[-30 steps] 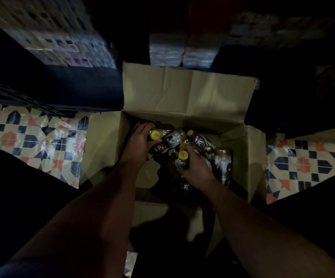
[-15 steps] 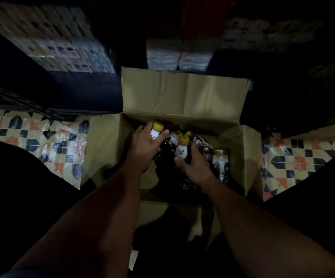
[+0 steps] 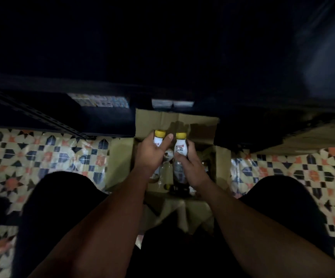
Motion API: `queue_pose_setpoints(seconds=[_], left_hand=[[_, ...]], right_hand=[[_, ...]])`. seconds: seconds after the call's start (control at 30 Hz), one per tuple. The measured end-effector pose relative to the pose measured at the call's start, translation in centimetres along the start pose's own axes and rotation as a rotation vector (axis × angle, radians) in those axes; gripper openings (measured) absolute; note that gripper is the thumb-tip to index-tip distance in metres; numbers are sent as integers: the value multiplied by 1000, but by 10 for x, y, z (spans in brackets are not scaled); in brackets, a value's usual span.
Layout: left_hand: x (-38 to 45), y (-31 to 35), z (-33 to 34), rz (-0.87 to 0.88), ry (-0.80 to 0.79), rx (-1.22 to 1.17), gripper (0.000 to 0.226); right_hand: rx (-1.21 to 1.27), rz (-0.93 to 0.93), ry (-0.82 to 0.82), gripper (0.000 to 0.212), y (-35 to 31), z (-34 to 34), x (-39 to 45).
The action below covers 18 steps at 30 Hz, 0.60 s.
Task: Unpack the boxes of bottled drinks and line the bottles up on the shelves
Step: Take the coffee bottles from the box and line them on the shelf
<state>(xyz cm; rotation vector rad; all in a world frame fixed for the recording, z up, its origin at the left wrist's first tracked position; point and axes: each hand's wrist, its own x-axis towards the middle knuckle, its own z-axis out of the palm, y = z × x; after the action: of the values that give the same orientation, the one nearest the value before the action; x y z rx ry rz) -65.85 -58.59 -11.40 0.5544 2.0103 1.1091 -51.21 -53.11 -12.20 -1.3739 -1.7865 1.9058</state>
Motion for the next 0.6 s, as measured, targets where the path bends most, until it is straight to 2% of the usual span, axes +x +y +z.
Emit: queue_pose_setpoints(seconds=[0.13, 0.3, 0.43, 0.6], left_hand=[[-49, 109, -38, 89, 22, -6, 30], [-106, 227, -82, 184, 2, 14, 23], [-152, 315, -114, 284, 21, 42, 27], [-203, 409, -145, 440, 117, -16, 25]], right_hand=[[-55, -98, 37, 36, -100, -21, -53], [-52, -213, 102, 42, -217, -44, -114], [-45, -310, 148, 44, -303, -62, -161], [25, -476, 203, 45, -396, -77, -200]])
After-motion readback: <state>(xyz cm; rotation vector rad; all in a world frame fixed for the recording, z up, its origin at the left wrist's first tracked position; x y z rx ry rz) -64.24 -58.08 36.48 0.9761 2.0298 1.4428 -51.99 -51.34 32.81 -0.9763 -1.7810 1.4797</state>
